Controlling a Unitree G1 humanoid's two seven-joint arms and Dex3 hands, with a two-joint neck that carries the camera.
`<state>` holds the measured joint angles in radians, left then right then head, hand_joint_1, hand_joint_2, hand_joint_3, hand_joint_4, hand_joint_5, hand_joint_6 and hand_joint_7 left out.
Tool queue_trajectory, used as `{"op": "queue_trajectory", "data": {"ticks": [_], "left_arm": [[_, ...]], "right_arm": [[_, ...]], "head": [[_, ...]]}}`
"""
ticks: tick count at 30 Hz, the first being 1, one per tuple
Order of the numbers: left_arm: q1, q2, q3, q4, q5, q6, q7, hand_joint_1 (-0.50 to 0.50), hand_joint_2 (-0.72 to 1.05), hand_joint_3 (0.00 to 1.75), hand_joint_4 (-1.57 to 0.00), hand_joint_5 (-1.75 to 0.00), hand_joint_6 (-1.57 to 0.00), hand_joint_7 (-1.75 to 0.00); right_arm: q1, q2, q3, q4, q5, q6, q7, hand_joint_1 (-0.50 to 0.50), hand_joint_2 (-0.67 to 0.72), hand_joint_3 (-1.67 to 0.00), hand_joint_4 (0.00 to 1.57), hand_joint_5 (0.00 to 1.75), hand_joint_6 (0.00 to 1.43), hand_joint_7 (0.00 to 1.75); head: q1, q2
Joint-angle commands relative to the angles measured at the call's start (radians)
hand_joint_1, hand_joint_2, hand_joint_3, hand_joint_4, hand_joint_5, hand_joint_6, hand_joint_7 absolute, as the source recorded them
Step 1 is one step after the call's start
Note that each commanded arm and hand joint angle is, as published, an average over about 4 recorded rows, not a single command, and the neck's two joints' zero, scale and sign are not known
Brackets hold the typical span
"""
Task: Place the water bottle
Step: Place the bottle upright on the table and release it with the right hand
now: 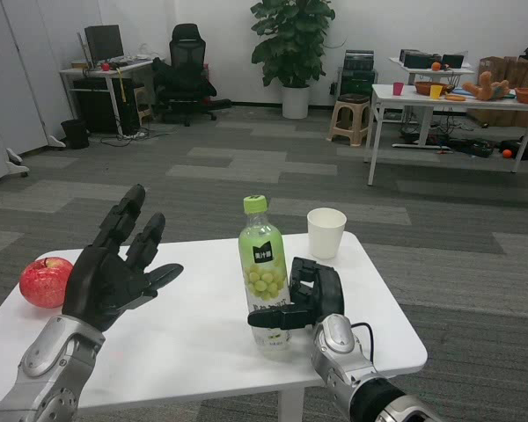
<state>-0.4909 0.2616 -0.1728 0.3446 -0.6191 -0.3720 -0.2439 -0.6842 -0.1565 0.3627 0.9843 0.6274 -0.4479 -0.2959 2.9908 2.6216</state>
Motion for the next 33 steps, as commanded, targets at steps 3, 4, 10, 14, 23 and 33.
{"op": "queue_trajectory", "data": {"ticks": [3,4,10,14,23,33], "left_arm": [[-0.011,0.01,-0.001,0.005,-0.005,-0.002,-0.001,-0.5,0.69,0.09,0.0,0.0,0.0,0.0],[-0.011,0.01,-0.001,0.005,-0.005,-0.002,-0.001,-0.5,0.69,0.09,0.0,0.0,0.0,0.0],[-0.011,0.01,0.001,0.004,-0.005,-0.002,-0.001,-0.5,0.69,0.09,0.0,0.0,0.0,0.0],[-0.011,0.008,0.003,0.004,-0.005,-0.002,-0.002,-0.5,0.69,0.09,0.0,0.0,0.0,0.0],[-0.01,0.008,0.004,0.004,-0.005,-0.003,-0.003,-0.5,0.69,0.09,0.0,0.0,0.0,0.0],[-0.007,0.008,0.006,0.004,-0.005,-0.004,-0.003,-0.5,0.69,0.09,0.0,0.0,0.0,0.0]], "right_arm": [[0.001,-0.003,0.008,0.03,0.006,0.003,0.008,0.33,0.09,-0.08,1.57,1.45,1.31,1.61],[0.002,-0.003,0.008,0.03,0.006,0.003,0.009,0.33,0.09,-0.08,1.57,1.45,1.31,1.61],[0.013,-0.008,0.011,0.033,-0.002,0.003,0.034,0.33,0.09,-0.08,1.57,1.45,1.29,1.59],[0.025,-0.019,0.01,0.03,-0.008,-0.005,0.079,0.33,0.09,-0.08,1.57,1.45,1.26,1.54],[0.054,-0.036,0.005,0.021,-0.009,-0.025,0.144,0.33,0.03,-0.08,1.56,1.45,1.24,1.54],[0.085,-0.04,-0.017,0.008,-0.004,-0.033,0.162,0.33,0.03,-0.08,1.51,1.36,1.2,1.47]], "head": [[0.002,-0.009],[0.002,-0.01],[0.011,-0.018],[0.015,-0.019],[0.022,-0.026],[0.029,-0.033]]}}
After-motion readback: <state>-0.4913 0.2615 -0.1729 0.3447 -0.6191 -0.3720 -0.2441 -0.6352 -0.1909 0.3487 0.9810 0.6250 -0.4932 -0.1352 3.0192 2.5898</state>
